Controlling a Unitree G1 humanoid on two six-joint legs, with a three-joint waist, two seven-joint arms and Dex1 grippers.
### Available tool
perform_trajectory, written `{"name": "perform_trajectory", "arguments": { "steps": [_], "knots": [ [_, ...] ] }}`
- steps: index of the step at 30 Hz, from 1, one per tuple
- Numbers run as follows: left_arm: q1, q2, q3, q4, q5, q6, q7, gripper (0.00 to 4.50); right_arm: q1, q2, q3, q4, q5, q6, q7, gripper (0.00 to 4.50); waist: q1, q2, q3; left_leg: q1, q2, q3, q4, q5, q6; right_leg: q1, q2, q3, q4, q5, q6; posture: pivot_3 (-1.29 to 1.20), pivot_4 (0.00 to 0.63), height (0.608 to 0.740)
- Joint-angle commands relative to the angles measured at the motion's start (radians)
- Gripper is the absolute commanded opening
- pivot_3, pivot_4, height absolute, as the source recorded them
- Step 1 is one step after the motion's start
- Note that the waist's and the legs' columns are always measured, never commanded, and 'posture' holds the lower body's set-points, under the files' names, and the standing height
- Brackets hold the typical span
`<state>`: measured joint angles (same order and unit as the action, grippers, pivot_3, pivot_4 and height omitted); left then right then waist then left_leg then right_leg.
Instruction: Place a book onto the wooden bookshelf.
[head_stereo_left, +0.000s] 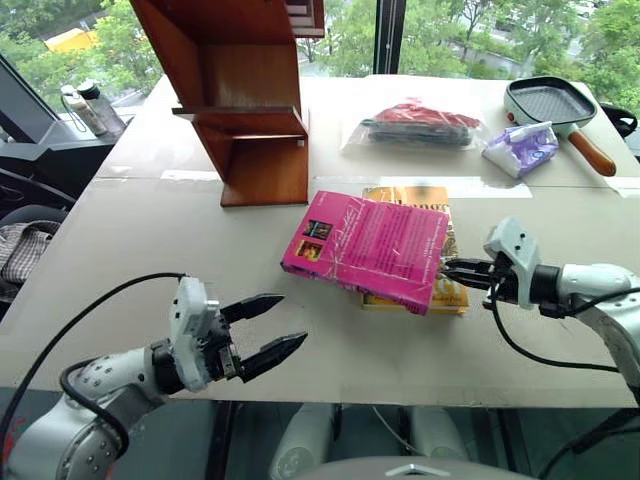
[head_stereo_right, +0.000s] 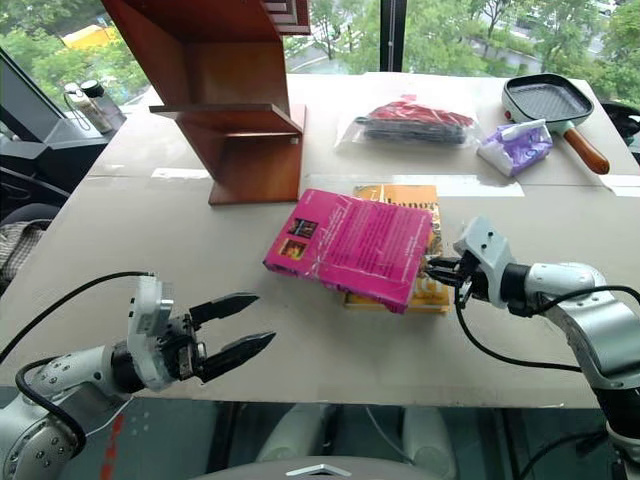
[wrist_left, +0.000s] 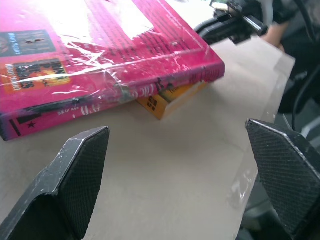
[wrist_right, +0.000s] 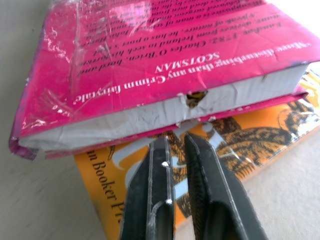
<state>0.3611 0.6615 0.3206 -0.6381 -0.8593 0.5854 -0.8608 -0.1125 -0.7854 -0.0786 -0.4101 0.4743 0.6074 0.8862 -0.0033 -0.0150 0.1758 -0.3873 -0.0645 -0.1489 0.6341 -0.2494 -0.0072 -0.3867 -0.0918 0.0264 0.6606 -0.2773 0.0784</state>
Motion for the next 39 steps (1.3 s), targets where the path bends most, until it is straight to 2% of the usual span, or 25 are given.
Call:
{"name": "perform_trajectory", "arguments": {
  "steps": [1,7,10,12,16,18,22,28,35,39],
  "knots": [
    [0.011,-0.04,-0.002,-0.017,-0.087,0.047,0.073,4.5,0.119,-0.044,-0.14,-0.024,0.035,-0.119,0.11,1.81,0.001,0.0,0.0,0.0,0.0,0.0,0.0,0.0,0.0,0.0,0.0,0.0,0.0,0.0,0.0,0.0,0.15,0.74],
    [-0.021,-0.148,0.002,0.043,-0.374,0.181,0.324,4.5,0.203,-0.068,-0.328,-0.101,0.224,-0.117,0.228,4.48,-0.01,0.001,-0.001,0.004,0.002,0.002,0.0,0.0,0.001,0.002,0.002,0.003,0.001,0.0,0.0,0.0,0.15,0.74],
    [-0.047,-0.18,-0.025,0.108,-0.534,0.253,0.516,4.5,0.224,-0.084,-0.394,-0.163,0.3,-0.105,0.241,4.48,-0.008,0.001,-0.001,0.007,0.003,0.001,0.0,0.0,0.001,0.005,0.002,0.002,0.002,0.0,0.0,0.0,0.15,0.74],
    [-0.057,-0.201,-0.061,0.161,-0.728,0.268,0.707,4.5,0.221,-0.088,-0.424,-0.204,0.358,-0.079,0.211,4.48,-0.006,0.001,-0.001,0.007,0.003,0.0,0.001,0.0,0.001,0.006,0.003,0.002,0.001,0.0,0.0,0.0,0.15,0.74],
    [-0.074,-0.238,-0.137,0.214,-1.032,0.216,0.968,4.5,0.266,-0.084,-0.457,-0.283,0.386,-0.076,0.181,4.48,0.002,-0.001,-0.001,0.006,0.002,-0.003,0.002,-0.001,0.001,0.006,0.001,0.002,0.001,0.0,0.001,0.0,0.15,0.74],
    [-0.11,-0.294,-0.167,0.245,-1.097,0.167,1.068,4.5,0.298,-0.083,-0.49,-0.311,0.41,-0.07,0.172,4.48,0.012,0.0,-0.001,0.006,0.002,-0.004,0.002,-0.001,0.001,0.006,0.001,0.002,0.001,0.0,0.001,0.0,0.15,0.74],
    [-0.196,-0.428,-0.185,0.312,-1.113,0.128,1.175,4.5,0.345,-0.08,-0.534,-0.339,0.434,-0.068,0.149,4.48,0.025,0.002,-0.003,0.006,0.0,0.001,0.002,0.0,0.001,0.007,0.0,0.002,0.001,0.0,0.001,0.0,0.15,0.74],
    [-0.342,-0.554,-0.209,0.405,-1.113,0.135,1.26,4.5,0.41,-0.059,-0.543,-0.369,0.407,-0.098,0.131,4.48,0.037,0.005,-0.006,0.006,-0.001,0.002,0.003,0.0,0.001,0.008,0.0,0.002,0.001,0.001,0.001,0.0,0.15,0.74],
    [-0.508,-0.592,-0.237,0.605,-1.106,0.192,1.251,4.5,0.463,-0.034,-0.539,-0.39,0.355,-0.139,0.107,4.48,0.048,0.006,-0.009,0.006,-0.002,0.001,0.004,0.0,0.0,0.009,0.001,0.002,0.001,0.001,0.002,0.0,0.15,0.74],
    [-0.571,-0.597,-0.238,0.697,-1.004,0.195,1.235,4.5,0.49,-0.023,-0.543,-0.394,0.327,-0.162,0.103,4.48,0.05,0.007,-0.011,0.007,-0.002,0.001,0.006,0.0,0.001,0.01,0.001,0.002,0.001,0.002,0.003,0.0,0.15,0.74]
  ]
}}
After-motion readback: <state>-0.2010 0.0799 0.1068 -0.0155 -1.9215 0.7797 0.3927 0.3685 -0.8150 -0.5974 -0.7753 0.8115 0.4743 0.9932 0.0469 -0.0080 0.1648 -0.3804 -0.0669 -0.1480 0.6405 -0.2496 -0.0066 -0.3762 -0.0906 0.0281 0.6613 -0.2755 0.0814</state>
